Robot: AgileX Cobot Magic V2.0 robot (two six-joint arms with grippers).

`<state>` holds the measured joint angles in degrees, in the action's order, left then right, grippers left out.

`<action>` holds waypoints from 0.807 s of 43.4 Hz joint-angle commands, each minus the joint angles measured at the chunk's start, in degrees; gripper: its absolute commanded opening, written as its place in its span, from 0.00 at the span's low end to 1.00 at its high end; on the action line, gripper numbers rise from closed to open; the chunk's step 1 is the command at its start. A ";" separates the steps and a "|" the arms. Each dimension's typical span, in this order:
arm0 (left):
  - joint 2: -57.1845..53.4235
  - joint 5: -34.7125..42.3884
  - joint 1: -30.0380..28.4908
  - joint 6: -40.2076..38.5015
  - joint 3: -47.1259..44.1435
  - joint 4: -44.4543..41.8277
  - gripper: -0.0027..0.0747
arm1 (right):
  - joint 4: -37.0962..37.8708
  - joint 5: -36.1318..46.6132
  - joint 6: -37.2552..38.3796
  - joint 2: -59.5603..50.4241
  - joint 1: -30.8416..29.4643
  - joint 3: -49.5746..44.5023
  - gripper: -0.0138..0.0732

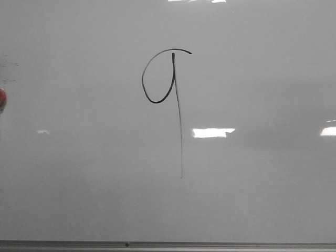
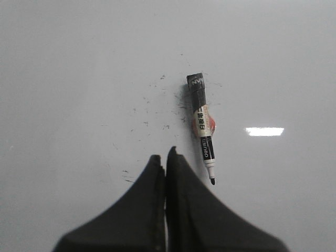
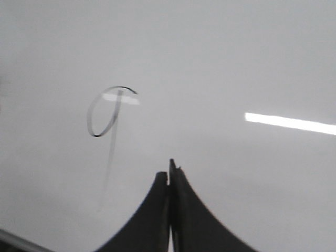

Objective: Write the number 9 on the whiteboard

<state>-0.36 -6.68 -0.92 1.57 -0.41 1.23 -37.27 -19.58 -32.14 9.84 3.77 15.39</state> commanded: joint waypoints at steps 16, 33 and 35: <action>-0.98 4.34 0.00 -0.48 -0.07 0.00 0.01 | 30.16 12.13 27.51 -8.12 -8.41 -12.31 0.08; -0.98 4.34 0.00 -0.48 -0.07 0.00 0.01 | 30.58 12.74 27.88 -11.50 -8.41 -16.75 0.08; -0.98 4.34 0.00 -0.48 -0.07 0.00 0.01 | 30.58 12.74 27.88 -11.50 -8.41 -16.75 0.08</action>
<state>-0.36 -6.68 -1.03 1.57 -0.41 1.23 -7.51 -11.82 -4.39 -0.52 -4.39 -1.51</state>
